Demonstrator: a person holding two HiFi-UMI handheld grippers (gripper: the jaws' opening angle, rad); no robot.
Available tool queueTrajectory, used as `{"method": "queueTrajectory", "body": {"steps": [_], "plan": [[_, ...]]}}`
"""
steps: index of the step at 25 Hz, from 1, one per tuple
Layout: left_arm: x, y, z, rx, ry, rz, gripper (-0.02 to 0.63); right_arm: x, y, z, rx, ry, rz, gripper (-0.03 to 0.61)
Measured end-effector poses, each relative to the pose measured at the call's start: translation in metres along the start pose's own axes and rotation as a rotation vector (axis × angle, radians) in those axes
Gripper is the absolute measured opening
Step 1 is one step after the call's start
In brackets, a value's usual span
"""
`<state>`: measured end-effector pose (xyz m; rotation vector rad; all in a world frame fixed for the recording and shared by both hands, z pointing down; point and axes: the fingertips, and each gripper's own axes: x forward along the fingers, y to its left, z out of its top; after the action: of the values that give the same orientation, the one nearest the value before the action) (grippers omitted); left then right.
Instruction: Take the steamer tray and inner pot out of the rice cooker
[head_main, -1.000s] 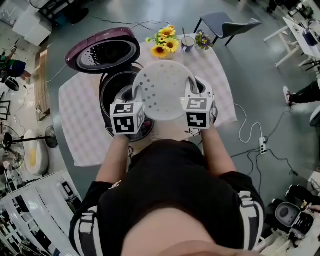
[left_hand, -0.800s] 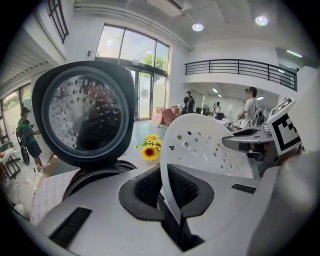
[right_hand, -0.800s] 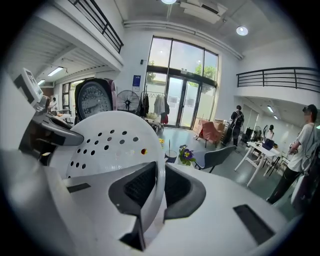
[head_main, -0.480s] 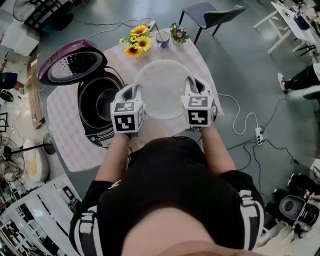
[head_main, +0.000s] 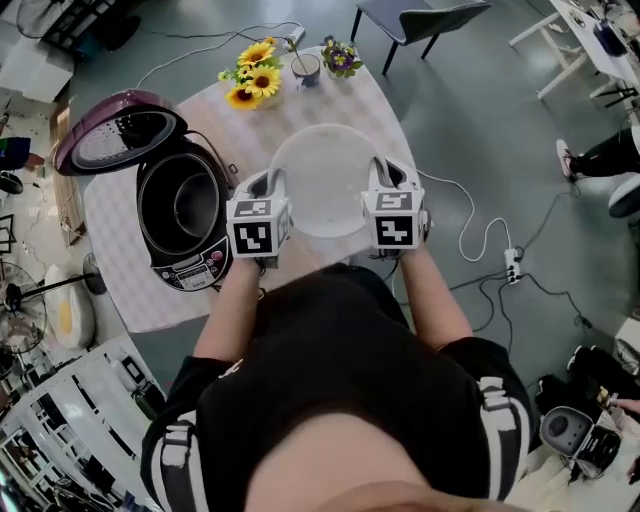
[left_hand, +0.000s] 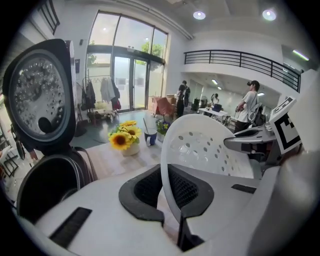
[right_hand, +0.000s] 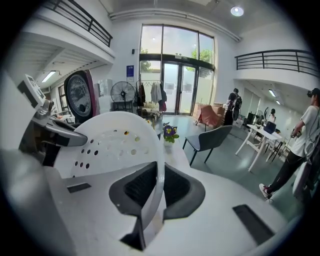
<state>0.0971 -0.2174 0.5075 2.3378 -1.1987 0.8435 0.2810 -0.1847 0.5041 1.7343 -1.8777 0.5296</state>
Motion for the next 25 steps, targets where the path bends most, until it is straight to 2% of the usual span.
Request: {"method": "queueTrajectory", "body": {"steps": [4,13,20,25], "plan": [[0.012,-0.002,-0.012,-0.009,0.028,-0.006,0.017,0.013,-0.004,-0.014,0.016,0.017,0.023,0.031],[0.045,0.008,-0.029,-0.027,0.033,0.009,0.016,0.051,-0.005,-0.038,0.101,0.042,0.086,0.020],[0.067,0.017,-0.016,-0.041,0.016,0.032,0.017,0.077,-0.016,-0.029,0.142,0.047,0.084,0.020],[0.088,0.029,-0.006,-0.082,0.005,0.041,0.017,0.102,-0.023,-0.013,0.173,0.050,0.096,0.020]]}}
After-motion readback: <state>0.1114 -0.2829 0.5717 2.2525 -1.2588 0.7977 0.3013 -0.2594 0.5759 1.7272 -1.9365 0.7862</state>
